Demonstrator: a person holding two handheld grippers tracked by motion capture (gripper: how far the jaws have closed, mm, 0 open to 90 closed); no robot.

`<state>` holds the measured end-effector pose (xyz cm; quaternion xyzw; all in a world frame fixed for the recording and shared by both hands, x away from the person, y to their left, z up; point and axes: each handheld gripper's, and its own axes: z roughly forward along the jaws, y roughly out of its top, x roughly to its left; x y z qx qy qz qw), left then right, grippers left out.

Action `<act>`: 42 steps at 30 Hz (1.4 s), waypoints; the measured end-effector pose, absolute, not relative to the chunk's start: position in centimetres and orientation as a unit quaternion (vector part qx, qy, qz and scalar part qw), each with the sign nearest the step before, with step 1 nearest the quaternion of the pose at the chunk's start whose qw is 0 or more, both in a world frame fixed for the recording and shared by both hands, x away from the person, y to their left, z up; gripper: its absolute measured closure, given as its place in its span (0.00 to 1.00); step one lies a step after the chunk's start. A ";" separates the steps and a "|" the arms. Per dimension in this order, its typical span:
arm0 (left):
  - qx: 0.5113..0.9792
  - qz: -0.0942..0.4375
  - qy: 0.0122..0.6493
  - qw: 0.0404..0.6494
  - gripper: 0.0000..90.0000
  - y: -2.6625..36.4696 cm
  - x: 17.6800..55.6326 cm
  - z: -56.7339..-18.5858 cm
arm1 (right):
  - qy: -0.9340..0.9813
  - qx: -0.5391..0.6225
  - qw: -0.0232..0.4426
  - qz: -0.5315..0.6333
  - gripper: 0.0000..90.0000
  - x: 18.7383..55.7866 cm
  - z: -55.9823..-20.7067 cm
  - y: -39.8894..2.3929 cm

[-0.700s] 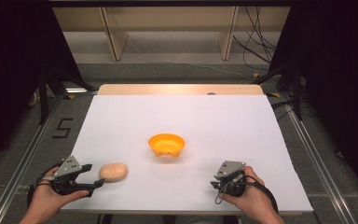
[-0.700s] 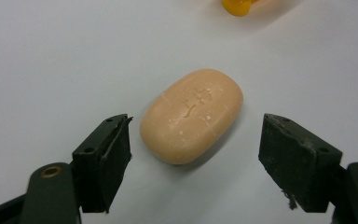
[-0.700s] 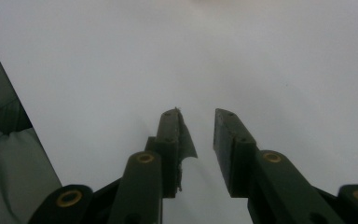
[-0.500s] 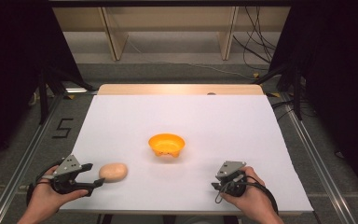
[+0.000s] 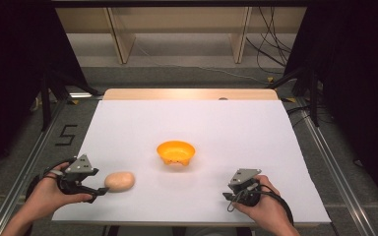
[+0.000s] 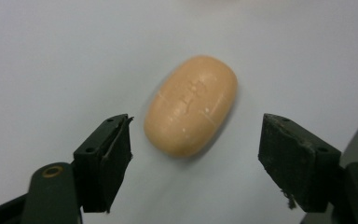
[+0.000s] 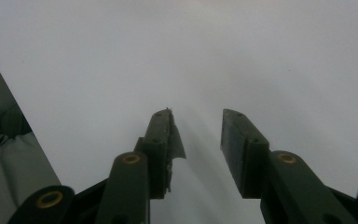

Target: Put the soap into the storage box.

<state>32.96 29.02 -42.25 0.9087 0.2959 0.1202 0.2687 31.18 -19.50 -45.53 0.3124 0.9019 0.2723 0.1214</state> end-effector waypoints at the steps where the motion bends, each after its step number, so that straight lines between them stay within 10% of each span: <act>1: 0.913 0.120 0.285 0.268 0.27 28.7 33.3 -42.3 | 0.902 0.313 0.123 0.272 0.70 31.3 -45.6 -19.5; 42: 0.983 0.039 0.144 0.109 0.24 24.4 38.4 -42.8 | 0.894 0.309 0.142 0.291 0.65 30.9 -46.1 -20.1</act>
